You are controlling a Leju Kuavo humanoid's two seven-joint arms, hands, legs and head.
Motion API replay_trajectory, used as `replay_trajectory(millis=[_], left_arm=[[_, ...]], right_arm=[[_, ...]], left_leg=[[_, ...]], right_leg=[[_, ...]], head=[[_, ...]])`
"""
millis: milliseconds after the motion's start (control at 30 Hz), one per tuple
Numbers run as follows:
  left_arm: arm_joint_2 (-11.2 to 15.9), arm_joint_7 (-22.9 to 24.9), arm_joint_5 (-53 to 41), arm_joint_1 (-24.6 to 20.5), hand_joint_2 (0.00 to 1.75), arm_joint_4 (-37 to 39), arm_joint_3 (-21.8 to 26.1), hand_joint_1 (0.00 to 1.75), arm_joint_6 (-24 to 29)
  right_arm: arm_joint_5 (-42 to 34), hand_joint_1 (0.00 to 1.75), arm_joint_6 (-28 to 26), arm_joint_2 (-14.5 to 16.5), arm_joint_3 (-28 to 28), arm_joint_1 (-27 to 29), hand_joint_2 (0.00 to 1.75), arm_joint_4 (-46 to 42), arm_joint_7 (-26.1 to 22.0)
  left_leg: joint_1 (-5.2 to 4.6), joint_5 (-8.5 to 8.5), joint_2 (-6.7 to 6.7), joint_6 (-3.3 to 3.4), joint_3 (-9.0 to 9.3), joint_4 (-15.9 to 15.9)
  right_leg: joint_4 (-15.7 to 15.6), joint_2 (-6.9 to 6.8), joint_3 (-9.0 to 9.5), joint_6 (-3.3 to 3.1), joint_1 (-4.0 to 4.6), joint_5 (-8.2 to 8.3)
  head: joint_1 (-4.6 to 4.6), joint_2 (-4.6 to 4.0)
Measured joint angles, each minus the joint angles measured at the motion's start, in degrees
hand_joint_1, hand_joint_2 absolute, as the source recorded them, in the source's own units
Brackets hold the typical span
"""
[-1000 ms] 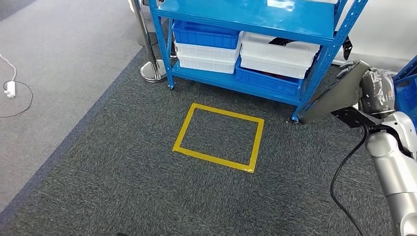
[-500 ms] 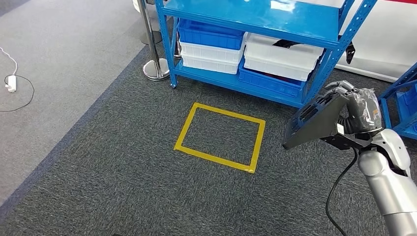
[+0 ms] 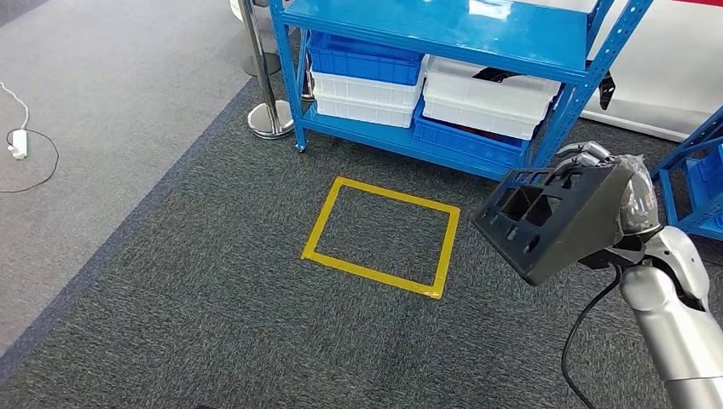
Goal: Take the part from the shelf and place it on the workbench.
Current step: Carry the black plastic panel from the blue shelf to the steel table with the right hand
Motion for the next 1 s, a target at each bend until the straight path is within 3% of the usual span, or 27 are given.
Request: replay_trajectory(millis=[300,533,600,733,867,933,1000], left_arm=[[-0.02,-1.47,0.03,0.01,1.75,0.00,-0.02,0.00,-1.04],[0.00,-1.97,0.91,-0.07,1.75,0.00,0.03,0.00,-1.77],[-0.01,-1.91,1.28,-0.11,1.75,0.00,0.10,0.00,-1.74],[-0.02,-1.96,1.82,-0.09,1.75,0.00,0.24,0.00,-1.56],[0.06,-2.40,1.88,-0.08,1.75,-0.01,0.34,0.00,-1.55],[-0.02,-2.77,1.74,-0.03,1.75,-0.01,0.34,0.00,-1.62],[-0.08,-2.81,1.48,0.10,1.75,-0.01,0.33,0.00,-1.67]], right_arm=[[-10.99,1.75,-0.19,1.32,-2.02,2.66,1.75,2.42,0.55],[-30.35,1.75,11.56,3.11,-3.20,2.11,1.75,8.70,0.62],[-28.88,1.75,9.99,3.95,-2.86,1.85,1.75,11.38,-0.20],[-20.34,1.75,0.71,5.46,-1.57,1.39,1.75,14.59,-2.40],[-16.14,1.75,-3.40,6.31,-0.92,1.42,1.75,15.88,-2.38],[-13.21,1.75,-5.81,6.38,-0.74,2.12,1.75,15.76,-2.32],[-10.75,1.75,-7.68,6.37,-0.70,3.33,1.75,15.29,-1.88]], left_leg=[[0.05,0.01,0.00,-0.01,-0.05,-0.01],[0.05,0.03,0.00,0.02,-0.10,-0.01],[0.05,0.03,0.00,0.02,-0.11,-0.01],[0.05,0.05,-0.01,0.02,-0.13,-0.01],[-0.07,0.42,0.16,0.87,0.08,-0.53],[0.40,1.30,0.60,1.37,0.88,-2.18],[0.65,1.71,1.12,1.60,1.24,-3.00]], right_leg=[[0.01,0.01,-0.05,-0.01,0.04,0.00],[0.02,0.00,-0.06,0.00,0.04,0.01],[0.02,-0.01,-0.07,0.00,0.04,0.01],[0.02,-0.02,-0.10,0.00,0.04,0.01],[-0.68,0.17,0.09,0.73,-0.34,0.48],[0.69,0.41,-0.46,0.92,-0.21,-0.77],[6.43,0.61,-3.06,1.05,-0.25,-4.22]], head=[[0.00,0.00],[0.00,0.00],[0.00,0.00],[0.00,0.00],[-0.01,0.00],[-0.01,0.00],[0.00,0.00]])
